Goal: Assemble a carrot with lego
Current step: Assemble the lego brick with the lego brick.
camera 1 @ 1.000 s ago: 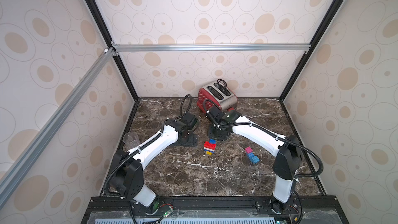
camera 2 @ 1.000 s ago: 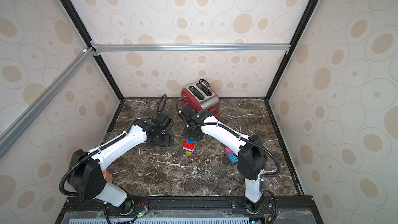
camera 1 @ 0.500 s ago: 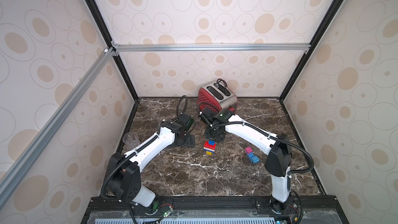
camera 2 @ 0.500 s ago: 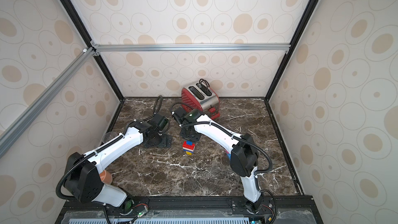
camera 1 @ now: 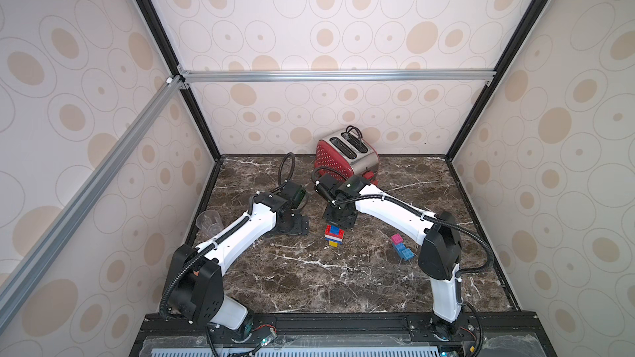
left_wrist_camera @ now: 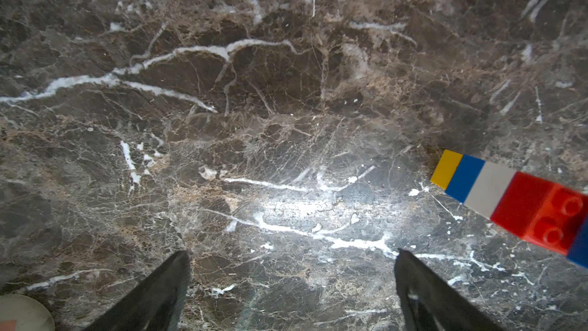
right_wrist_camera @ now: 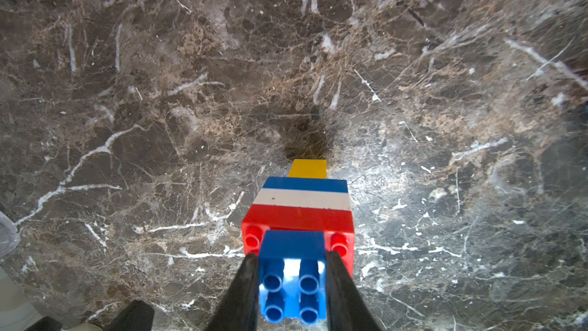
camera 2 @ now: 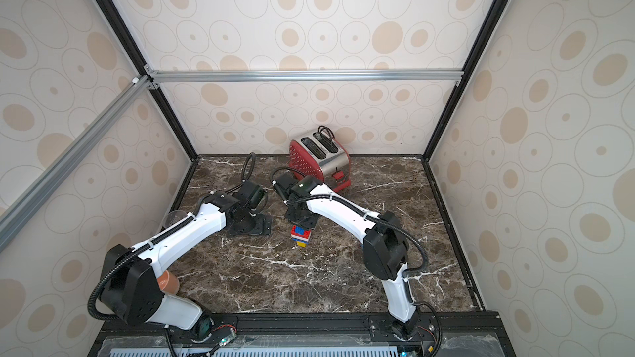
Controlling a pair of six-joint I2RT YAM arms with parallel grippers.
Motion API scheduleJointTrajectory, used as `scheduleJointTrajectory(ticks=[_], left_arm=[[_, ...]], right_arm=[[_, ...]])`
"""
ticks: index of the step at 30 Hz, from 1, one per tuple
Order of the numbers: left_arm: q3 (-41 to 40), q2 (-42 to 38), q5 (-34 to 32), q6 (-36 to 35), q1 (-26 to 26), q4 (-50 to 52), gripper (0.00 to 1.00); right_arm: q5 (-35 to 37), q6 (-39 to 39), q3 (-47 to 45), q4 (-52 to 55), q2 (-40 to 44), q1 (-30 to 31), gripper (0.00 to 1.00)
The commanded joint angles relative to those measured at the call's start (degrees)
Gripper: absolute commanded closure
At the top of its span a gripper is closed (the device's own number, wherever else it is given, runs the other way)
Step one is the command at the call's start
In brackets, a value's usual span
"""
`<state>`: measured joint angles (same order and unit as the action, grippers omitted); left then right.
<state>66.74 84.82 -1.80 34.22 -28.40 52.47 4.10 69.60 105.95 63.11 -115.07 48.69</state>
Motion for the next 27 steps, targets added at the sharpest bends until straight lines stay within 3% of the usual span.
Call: scheduleJointTrajectory(ticks=[1, 24, 27], left_arm=[[-0.3, -1.4, -0.2, -1.3, 0.8, 0.1, 0.01], [-1.4, -1.8, 0.3, -1.6, 1.4, -0.3, 0.01], [-1.4, -2.1, 0.3, -1.7, 1.5, -0.3, 0.01]], right_arm=[[-0.4, 1.7, -0.6, 2.2, -1.2, 0.8, 0.92], [0.0, -0.6, 9.1, 13.5, -12.8, 3.9, 0.92], [-1.1, -0.2, 4.9, 10.2, -12.0, 4.9, 0.92]])
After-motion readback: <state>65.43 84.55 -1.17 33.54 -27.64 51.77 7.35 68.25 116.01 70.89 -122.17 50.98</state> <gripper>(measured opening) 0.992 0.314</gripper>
